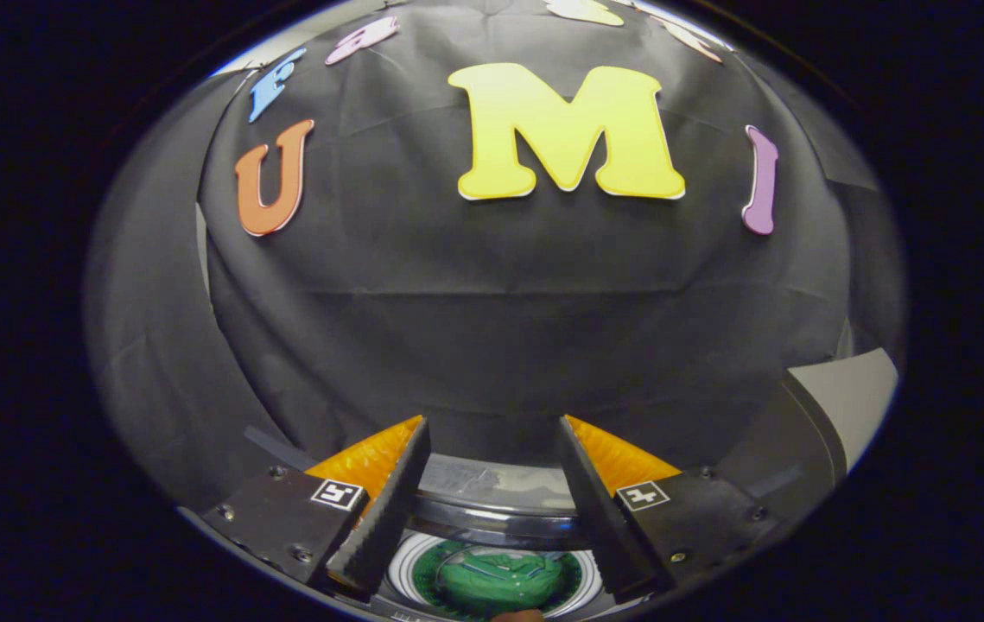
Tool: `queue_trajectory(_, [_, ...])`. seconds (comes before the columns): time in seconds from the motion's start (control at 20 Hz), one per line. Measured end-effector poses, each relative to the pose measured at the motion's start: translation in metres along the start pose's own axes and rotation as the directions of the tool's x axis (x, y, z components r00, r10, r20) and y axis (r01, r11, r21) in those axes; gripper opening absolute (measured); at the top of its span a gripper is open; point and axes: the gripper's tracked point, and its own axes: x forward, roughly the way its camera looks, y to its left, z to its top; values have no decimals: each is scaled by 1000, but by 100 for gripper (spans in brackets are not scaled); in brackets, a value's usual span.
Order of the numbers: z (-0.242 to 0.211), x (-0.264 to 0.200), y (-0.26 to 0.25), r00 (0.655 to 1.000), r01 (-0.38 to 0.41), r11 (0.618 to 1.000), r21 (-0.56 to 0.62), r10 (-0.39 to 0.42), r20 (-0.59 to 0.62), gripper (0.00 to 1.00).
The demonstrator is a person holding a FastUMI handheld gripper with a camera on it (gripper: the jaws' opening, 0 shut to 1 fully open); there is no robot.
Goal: Put the clothes into the washing machine and then close the washing machine lid.
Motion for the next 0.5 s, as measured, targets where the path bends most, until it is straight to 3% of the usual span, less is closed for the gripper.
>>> queue_trajectory(0.2, [-46, -28, 12, 998, -44, 999, -15, 43, -50, 92])
queue_trajectory(0.3, [-77, -47, 6, 994, -27, 1000, -4, 26, -106, 92])
queue_trajectory(0.5, [-104, -90, -1, 995, -7, 1000, 18, 8, -103, 93])
